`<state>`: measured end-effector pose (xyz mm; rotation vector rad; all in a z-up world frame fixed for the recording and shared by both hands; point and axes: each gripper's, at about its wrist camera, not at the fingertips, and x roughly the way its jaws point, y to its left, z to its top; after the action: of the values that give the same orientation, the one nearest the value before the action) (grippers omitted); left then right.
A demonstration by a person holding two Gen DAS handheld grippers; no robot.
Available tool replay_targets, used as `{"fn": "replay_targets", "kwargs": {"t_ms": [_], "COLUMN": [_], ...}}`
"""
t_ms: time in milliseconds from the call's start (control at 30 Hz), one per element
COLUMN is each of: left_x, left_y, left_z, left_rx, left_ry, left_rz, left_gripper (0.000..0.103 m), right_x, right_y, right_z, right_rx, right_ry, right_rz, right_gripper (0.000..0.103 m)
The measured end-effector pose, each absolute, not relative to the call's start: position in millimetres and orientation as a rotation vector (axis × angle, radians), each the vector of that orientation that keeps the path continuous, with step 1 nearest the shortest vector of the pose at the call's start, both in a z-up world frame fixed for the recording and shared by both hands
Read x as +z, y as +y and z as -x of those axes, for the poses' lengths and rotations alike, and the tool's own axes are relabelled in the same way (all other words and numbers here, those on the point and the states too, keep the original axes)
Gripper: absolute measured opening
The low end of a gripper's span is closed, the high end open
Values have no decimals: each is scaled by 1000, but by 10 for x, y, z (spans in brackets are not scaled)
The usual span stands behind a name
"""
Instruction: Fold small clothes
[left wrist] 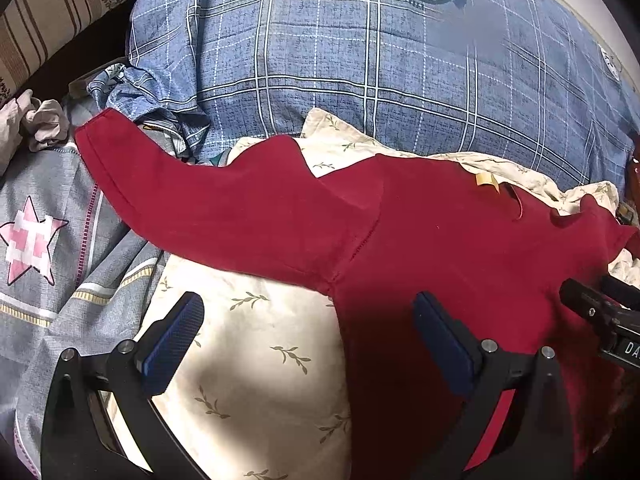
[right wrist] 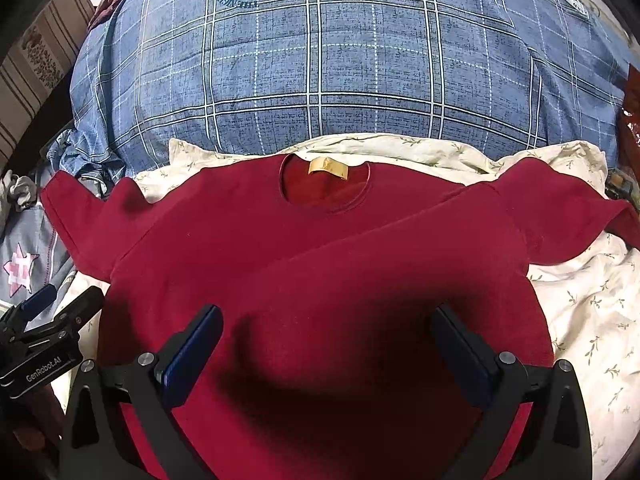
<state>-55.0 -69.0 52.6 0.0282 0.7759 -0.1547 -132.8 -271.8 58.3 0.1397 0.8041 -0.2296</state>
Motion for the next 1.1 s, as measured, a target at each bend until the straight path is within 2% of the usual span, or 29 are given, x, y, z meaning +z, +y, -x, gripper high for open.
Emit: {"fn": "replay_targets", "kwargs": {"t_ms": [1100], "left_x": [535], "left_y": [-492], "left_z": [419], "left_rx": [-89], "left_ry": [778], "left_rz": [18], "left_gripper": [103], "right_x": [536], "right_y": [-2545], "right_z": [1129], "right_rx": [-181], "right_ry": [795], "right_rz": [-138], "right_gripper": [103]}}
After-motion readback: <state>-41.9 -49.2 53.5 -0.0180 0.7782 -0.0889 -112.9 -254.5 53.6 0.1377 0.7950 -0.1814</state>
